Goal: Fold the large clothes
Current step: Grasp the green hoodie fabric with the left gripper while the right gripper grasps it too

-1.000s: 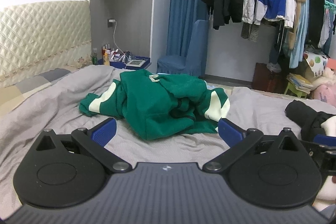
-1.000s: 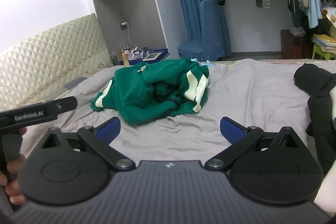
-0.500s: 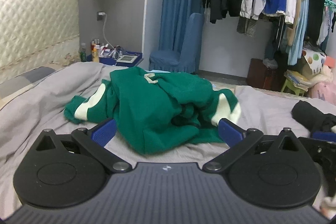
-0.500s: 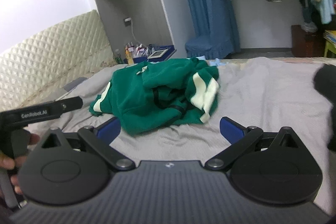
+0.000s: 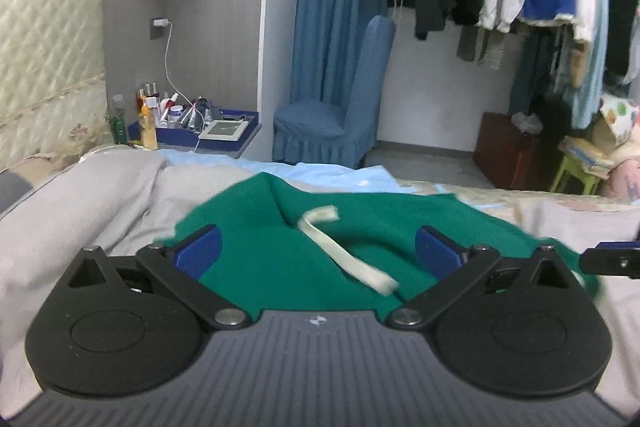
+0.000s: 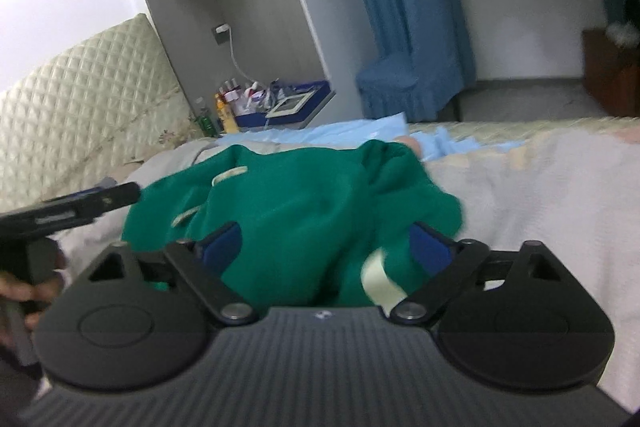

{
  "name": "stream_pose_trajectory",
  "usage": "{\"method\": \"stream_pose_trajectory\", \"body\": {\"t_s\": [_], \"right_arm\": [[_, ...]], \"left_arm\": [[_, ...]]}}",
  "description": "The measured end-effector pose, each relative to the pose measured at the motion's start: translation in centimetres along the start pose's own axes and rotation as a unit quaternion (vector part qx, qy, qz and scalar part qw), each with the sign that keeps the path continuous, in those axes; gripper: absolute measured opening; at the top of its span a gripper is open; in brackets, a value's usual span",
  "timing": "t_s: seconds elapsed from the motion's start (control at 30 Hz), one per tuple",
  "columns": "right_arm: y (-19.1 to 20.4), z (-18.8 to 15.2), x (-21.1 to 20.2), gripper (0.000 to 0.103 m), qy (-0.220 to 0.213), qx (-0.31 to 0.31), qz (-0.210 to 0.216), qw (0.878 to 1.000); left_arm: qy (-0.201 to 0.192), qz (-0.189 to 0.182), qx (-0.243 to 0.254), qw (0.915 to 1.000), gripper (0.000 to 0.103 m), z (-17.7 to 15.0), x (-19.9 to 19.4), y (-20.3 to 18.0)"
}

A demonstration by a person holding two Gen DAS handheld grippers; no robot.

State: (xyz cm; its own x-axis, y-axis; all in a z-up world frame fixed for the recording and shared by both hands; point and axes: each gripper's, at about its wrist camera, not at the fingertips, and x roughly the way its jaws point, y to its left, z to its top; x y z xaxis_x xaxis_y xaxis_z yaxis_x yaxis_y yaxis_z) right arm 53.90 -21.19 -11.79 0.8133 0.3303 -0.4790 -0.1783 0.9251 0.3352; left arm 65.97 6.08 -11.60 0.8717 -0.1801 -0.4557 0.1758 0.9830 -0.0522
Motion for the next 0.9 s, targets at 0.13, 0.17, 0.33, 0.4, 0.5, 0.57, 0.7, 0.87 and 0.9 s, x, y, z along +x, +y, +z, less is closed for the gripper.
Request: {"method": "stream_pose_trajectory", "body": {"t_s": [0.13, 0.17, 0.33, 0.4, 0.5, 0.57, 0.7, 0.87, 0.9], "right_arm": [[-0.9, 1.5, 4.4, 0.081, 0.021, 0.018, 0.009, 1.0], [-1.0, 1.7, 5.2, 0.08, 0.026, 0.021, 0.012, 0.999], [-1.1, 2.3, 8.5, 0.073, 0.081, 0.049, 0.035, 0.995], [-0.9, 2.5, 9.6, 0.071, 0.098, 0.055, 0.039, 0.993], [-0.5, 2.7, 10.5, 0.061, 0.127, 0.06, 0.048, 0.989], [-0.2, 3.1, 10.5, 0.047, 0.134, 0.049, 0.055, 0.988], [-0.3, 3.8, 9.9, 0.021, 0.122, 0.039, 0.062, 0.99], [1.0, 4.1, 6.7, 0.016, 0.076, 0.001, 0.084, 0.994], [1.3, 4.0, 5.8, 0.015, 0.067, -0.002, 0.093, 0.993]], "left_arm": [[0.023, 0.03, 0.013, 0.9992, 0.103, 2.1, 6.3, 2.4], [0.027, 0.049, 0.016, 0.9983, 0.103, 2.4, 7.5, 3.0], [0.071, 0.099, 0.004, 0.9925, 0.103, 3.1, 11.9, 6.4], [0.103, 0.101, -0.025, 0.9892, 0.099, 3.1, 13.5, 7.8], [0.144, 0.076, -0.084, 0.9831, 0.083, 2.9, 15.4, 9.9], [0.16, 0.06, -0.105, 0.9797, 0.06, 2.9, 16.0, 10.5], [0.157, 0.06, -0.114, 0.9792, 0.019, 3.0, 14.9, 10.2], [0.103, 0.052, -0.084, 0.9897, 0.009, 2.6, 9.4, 7.6], [0.09, 0.051, -0.085, 0.991, 0.009, 2.2, 7.8, 7.0]]}}
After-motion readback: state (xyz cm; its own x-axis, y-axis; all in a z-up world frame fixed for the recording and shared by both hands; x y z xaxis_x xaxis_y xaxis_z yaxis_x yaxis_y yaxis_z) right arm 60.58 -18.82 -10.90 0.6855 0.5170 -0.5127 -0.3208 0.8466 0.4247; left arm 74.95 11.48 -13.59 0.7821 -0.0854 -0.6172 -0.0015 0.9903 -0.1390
